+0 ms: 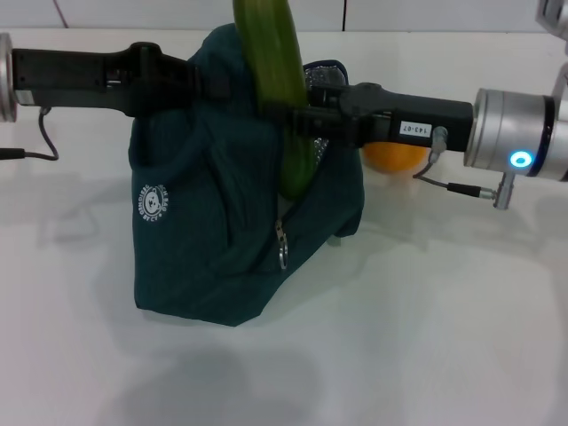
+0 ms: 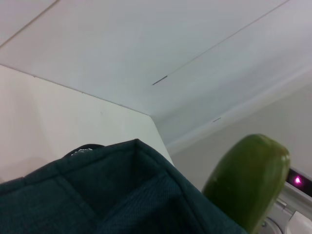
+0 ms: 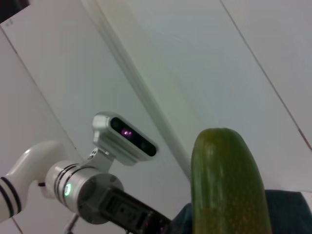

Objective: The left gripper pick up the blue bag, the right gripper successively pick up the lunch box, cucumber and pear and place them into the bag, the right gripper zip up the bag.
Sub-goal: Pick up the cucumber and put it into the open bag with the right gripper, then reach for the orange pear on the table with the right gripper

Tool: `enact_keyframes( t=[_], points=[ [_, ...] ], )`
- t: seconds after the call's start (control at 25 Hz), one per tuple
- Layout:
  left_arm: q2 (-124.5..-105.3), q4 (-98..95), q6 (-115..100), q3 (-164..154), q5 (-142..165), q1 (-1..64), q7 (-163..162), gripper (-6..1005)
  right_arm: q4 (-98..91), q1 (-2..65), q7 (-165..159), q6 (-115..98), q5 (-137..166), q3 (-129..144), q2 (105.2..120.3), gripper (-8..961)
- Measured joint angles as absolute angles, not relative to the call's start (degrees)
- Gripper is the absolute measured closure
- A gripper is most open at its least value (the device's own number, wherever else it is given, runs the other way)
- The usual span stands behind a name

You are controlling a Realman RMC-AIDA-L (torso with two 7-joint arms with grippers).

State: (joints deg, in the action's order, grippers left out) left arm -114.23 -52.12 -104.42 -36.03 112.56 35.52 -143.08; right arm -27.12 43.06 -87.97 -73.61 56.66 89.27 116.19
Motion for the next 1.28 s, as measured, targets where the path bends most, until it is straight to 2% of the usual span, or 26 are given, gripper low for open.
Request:
enact_keyframes(
  t=[0.4, 0.6, 0.8, 1.04, 1.2, 1.28],
  points=[
    [-114.04, -52.12, -104.40, -35.95, 112.58, 35.41, -143.09, 898, -27.66, 41.24, -86.41, -75.49, 54.64, 89.28, 116.19, 283],
    [-114.01, -52.12, -104.41, -36.03, 112.59, 35.41, -143.09, 897, -27.86, 40.56, -86.01, -76.01, 54.37, 88.83, 116.13, 121],
    [-113.96, -52.21, -104.49, -35.84, 112.59, 35.02, -143.09, 896, -29.26, 36.18, -84.38, -76.07, 54.20, 82.91, 115.11, 74],
    [-113.88, -52.36, -104.52, -35.77, 112.59, 34.64, -143.05, 894, -29.67, 30.59, -78.57, -72.83, 54.40, 75.93, 113.31, 75],
    [-114.00, -52.47, -104.60, -35.89, 112.59, 34.62, -143.03, 894, -29.41, 29.14, -72.15, -67.67, 55.42, 74.79, 113.37, 76],
    [-114.08, -52.47, -104.65, -35.90, 112.59, 34.62, -143.02, 893, -29.26, 29.05, -68.46, -64.42, 57.55, 74.73, 113.93, 77]
  ],
)
